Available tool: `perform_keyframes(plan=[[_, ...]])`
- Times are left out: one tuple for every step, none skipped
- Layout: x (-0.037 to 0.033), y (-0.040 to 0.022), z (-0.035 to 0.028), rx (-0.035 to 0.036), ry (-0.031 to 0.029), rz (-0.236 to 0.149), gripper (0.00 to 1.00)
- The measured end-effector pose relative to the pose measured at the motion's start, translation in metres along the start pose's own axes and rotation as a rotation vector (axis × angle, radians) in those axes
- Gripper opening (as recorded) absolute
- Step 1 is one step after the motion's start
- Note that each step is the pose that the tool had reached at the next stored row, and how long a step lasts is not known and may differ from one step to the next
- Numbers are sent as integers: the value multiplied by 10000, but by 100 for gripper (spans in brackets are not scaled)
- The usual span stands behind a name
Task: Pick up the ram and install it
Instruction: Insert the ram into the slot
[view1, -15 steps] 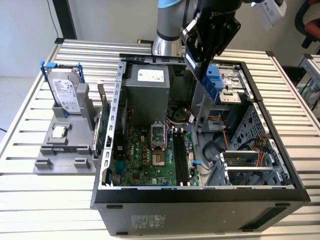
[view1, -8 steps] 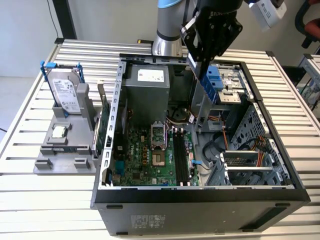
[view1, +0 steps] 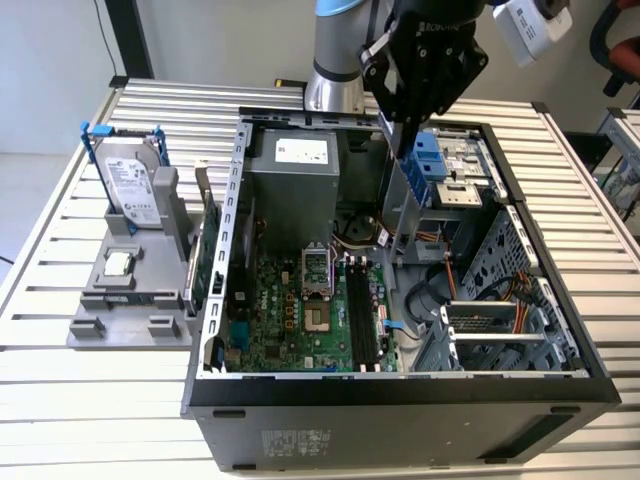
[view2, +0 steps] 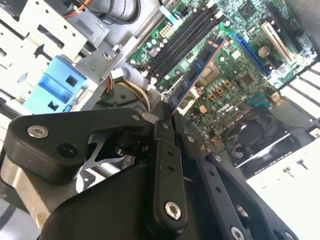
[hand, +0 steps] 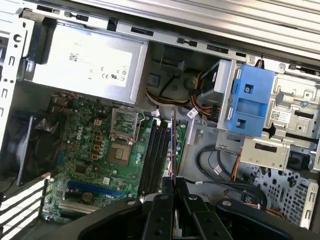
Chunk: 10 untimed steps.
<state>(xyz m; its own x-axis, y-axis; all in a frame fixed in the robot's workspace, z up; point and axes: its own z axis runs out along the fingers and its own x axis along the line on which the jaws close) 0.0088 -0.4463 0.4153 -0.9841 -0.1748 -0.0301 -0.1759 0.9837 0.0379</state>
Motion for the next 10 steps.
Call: perform_keyframes(plan=[[0, 0, 0, 4, -4, 111, 0], [0, 0, 0, 7, -9, 235, 0], [0, 0, 0, 11, -14, 349, 0], [0, 0, 0, 14, -18, 456, 0], [0, 0, 0, 18, -22, 574, 0], [0, -1, 0, 21, -27, 692, 0], [0, -1, 0, 25, -31, 810, 0], [0, -1, 0, 28, -35, 922, 0], [0, -1, 0, 31, -40, 1038, 0], [0, -1, 0, 35, -44, 1155, 0]])
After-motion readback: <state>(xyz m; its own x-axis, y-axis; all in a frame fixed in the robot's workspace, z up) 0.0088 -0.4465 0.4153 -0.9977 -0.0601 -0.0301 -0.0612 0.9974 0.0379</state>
